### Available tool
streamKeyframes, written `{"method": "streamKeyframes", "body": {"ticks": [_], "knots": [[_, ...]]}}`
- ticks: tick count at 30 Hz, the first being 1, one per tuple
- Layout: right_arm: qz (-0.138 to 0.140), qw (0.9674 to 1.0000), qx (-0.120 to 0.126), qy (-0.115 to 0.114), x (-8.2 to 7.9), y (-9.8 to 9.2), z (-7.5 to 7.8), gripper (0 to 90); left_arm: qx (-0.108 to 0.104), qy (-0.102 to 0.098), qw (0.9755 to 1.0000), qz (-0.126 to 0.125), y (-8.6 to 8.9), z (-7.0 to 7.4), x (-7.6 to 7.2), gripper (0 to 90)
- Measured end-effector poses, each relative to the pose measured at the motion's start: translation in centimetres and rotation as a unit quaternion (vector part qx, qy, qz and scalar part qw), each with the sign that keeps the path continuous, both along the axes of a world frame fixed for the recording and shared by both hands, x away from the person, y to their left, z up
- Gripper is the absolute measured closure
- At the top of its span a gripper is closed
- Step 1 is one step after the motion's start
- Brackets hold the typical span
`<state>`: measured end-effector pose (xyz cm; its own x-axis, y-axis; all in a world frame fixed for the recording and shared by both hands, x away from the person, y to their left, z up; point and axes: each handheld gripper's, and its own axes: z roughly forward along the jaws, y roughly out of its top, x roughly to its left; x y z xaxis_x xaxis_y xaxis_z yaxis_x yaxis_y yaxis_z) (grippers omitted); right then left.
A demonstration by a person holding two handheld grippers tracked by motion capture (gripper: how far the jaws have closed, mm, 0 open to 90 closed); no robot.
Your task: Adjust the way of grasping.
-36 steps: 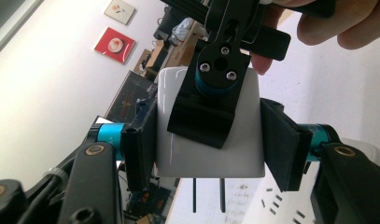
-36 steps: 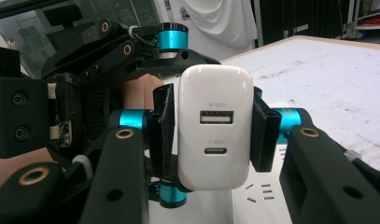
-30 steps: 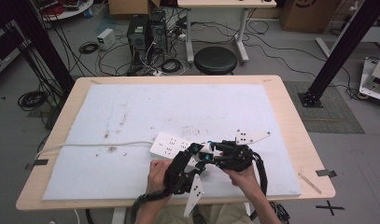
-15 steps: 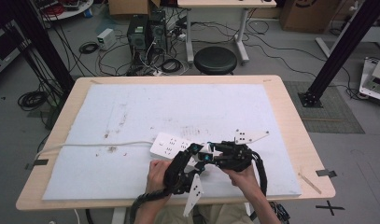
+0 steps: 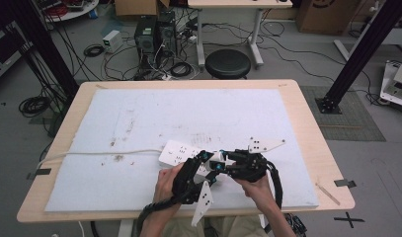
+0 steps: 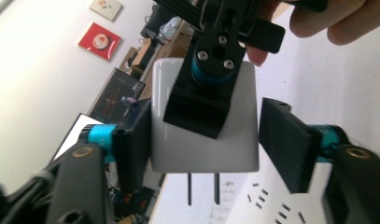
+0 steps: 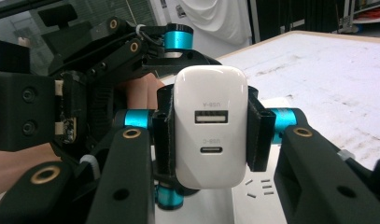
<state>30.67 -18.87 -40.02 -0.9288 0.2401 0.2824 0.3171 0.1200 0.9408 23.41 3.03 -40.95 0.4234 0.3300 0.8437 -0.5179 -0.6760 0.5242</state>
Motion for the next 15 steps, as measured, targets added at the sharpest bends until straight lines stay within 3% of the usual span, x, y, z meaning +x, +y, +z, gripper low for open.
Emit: {"method": "streamKeyframes", "body": {"ticks": [4,5,9,13,14,15], "knots": [[0.0,1.0,-0.001,-0.001,0.0,0.0,0.0,63.3,-0.008,0.004,1.0,-0.002,0.0,0.2,0.0,25.4],[0.0,1.0,-0.001,-0.002,0.0,0.0,0.0,63.3,-0.011,0.016,0.9998,-0.008,0.1,0.3,0.0,22.2],[-0.004,1.0,-0.004,-0.003,-0.1,-0.1,0.1,63.3,-0.025,0.026,0.9993,-0.014,0.3,0.5,0.0,20.8],[-0.014,0.9998,-0.008,-0.011,0.0,-0.4,0.1,63.3,-0.048,0.062,0.9965,-0.026,1.1,1.0,0.1,20.6],[-0.014,0.9998,-0.008,-0.011,0.0,-0.4,0.1,63.3,-0.048,0.062,0.9965,-0.026,1.1,1.0,0.1,20.6],[-0.022,0.9996,-0.007,-0.014,0.0,-0.6,0.1,63.3,-0.068,0.079,0.9942,-0.026,1.6,1.0,0.3,20.6]]}}
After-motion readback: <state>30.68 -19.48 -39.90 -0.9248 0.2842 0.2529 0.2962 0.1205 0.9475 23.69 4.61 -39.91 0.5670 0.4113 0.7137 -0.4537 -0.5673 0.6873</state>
